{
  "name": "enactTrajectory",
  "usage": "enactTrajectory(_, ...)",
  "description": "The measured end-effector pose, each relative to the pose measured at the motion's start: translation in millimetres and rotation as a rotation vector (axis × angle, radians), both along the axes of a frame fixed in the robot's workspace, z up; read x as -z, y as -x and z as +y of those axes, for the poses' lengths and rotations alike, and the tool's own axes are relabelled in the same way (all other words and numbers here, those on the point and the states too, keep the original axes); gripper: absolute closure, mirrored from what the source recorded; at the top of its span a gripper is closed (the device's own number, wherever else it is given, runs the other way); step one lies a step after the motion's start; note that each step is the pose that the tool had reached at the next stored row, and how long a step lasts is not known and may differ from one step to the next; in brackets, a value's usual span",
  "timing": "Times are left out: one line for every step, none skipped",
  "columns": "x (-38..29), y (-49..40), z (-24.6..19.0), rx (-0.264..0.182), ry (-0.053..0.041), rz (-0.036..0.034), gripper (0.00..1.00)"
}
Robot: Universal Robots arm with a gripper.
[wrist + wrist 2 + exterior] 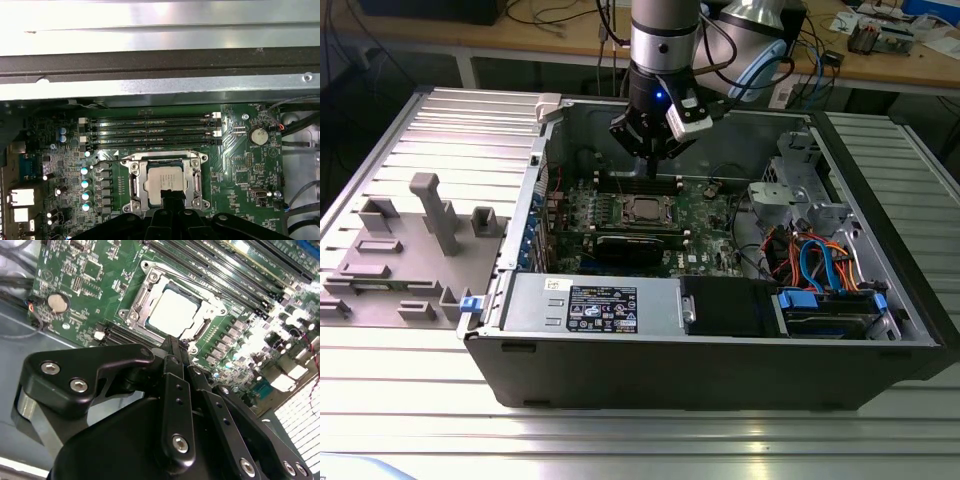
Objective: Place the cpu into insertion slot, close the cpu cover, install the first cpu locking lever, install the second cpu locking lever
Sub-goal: 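Install the first cpu locking lever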
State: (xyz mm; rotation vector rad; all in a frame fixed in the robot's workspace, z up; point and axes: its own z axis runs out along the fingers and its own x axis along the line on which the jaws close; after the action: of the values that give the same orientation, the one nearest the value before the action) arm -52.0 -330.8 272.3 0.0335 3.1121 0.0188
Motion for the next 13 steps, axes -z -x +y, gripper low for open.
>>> enactTrajectory(0.6, 12.4, 0.0, -0.045, -0.0002, 0.0, 0.89)
enactTrajectory(0.7, 15.5, 0.0, -0.045, -0.0002, 0.0, 0.89)
enactTrajectory(0.7, 18.2, 0.0, -0.045, -0.0002, 0.0, 0.89)
enactTrajectory(0.8, 19.8, 0.0, -0.045, -0.0003, 0.0, 0.89)
enactTrajectory(0.8, 21.1, 0.1, -0.045, -0.0003, -0.0001, 0.89)
enactTrajectory(0.8, 22.2, 0.0, -0.045, -0.0002, 0.0, 0.89)
enactTrajectory(0.8, 23.2, 0.0, -0.045, -0.0002, 0.0, 0.89)
enactTrajectory(0.9, 24.1, 0.0, -0.045, -0.0002, 0.0, 0.89)
enactTrajectory(0.9, 24.8, 0.1, -0.045, -0.0003, 0.0, 0.89)
enactTrajectory(0.9, 25.1, 0.1, -0.045, -0.0002, 0.0, 0.89)
enactTrajectory(0.9, 25.2, 0.0, -0.045, -0.0002, 0.0, 0.89)
enactTrajectory(0.9, 25.3, 0.0, -0.045, -0.0002, 0.0, 0.89)
enactTrajectory(0.9, 25.9, 0.0, -0.045, -0.0002, 0.0, 0.89)
